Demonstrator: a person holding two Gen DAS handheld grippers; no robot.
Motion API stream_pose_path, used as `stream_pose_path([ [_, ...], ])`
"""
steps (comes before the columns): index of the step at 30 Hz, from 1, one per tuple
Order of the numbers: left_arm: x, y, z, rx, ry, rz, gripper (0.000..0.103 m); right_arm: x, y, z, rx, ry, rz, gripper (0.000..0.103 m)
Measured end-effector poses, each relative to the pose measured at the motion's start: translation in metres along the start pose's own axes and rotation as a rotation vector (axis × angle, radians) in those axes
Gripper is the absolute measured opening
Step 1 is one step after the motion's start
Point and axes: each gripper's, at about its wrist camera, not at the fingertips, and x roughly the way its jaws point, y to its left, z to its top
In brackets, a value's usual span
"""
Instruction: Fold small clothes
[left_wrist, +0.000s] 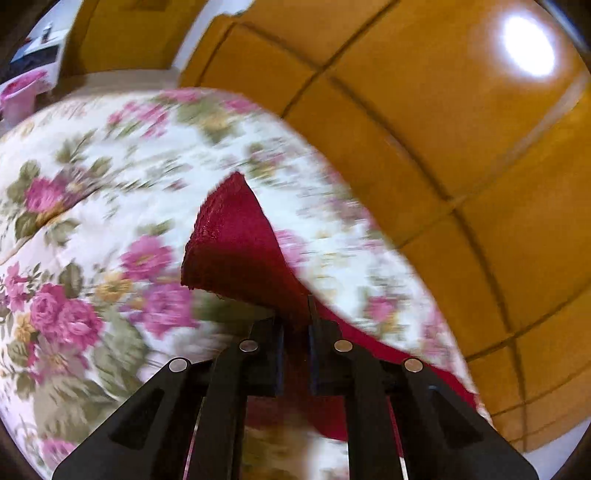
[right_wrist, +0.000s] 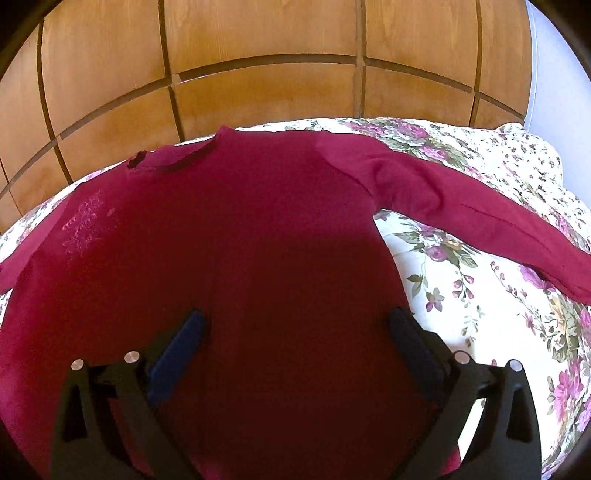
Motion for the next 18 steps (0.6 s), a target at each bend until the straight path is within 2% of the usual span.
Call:
stream_pose_path([
  [5,-0.029,-0.066,-0.01,0.084,-0.034,-0.14,0.008,-0.001,0.0,-0.002,0.003,-0.005,0.001,0.101],
  [8,-0.036,-0.115,-0.029,0.153,-0.013,-0.224,0.008,-0.002,0.001,-0.003,0.0,-0.006,-0.005,0.101],
  [13,-0.034,-0.185,-0.075,0.309,0.024,-0.286,0.009,-0.004,-0.003,-0.004,0.014,-0.008,0.023,0.101],
  [18,-0.021,-0.243,-0.134,0.424,0.109,-0.334,0.009,-0.005,-0.004,-0.004,0.021,-0.008,0.037,0.101],
])
